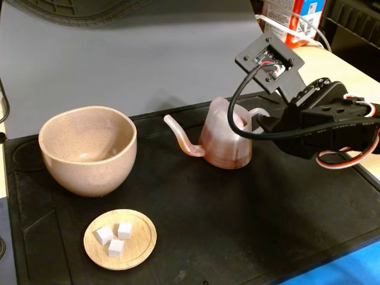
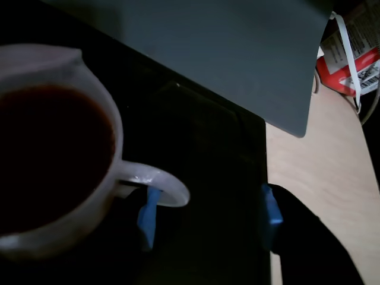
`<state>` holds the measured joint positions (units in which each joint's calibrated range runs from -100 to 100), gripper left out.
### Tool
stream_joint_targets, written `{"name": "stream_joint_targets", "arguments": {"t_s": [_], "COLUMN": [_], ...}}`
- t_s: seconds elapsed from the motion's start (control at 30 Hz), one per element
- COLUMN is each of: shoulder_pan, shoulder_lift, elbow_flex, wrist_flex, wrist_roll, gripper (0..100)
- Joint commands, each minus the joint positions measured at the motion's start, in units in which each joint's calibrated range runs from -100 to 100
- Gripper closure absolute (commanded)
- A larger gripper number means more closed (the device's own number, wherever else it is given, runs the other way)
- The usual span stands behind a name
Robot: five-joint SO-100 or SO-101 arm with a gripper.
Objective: Pick up a kettle and pour liquid into a cup.
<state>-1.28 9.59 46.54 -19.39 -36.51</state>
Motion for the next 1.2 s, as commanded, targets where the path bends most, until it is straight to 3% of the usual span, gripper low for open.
{"name": "stream_joint_targets", "arguments": {"t_s": [0.0, 0.67, 0.93, 1.17], "shoulder_pan": [0.0, 0.6, 0.6, 0.4], "shoulder_lift": [2.6, 4.2, 8.8, 8.8], "elbow_flex": [-5.8, -8.2, -12.0, -12.0], "wrist_flex": [-0.7, -0.6, -0.5, -0.6], "wrist_roll": [-0.2, 0.2, -0.2, -0.3], "gripper": [79, 80, 97, 100]}}
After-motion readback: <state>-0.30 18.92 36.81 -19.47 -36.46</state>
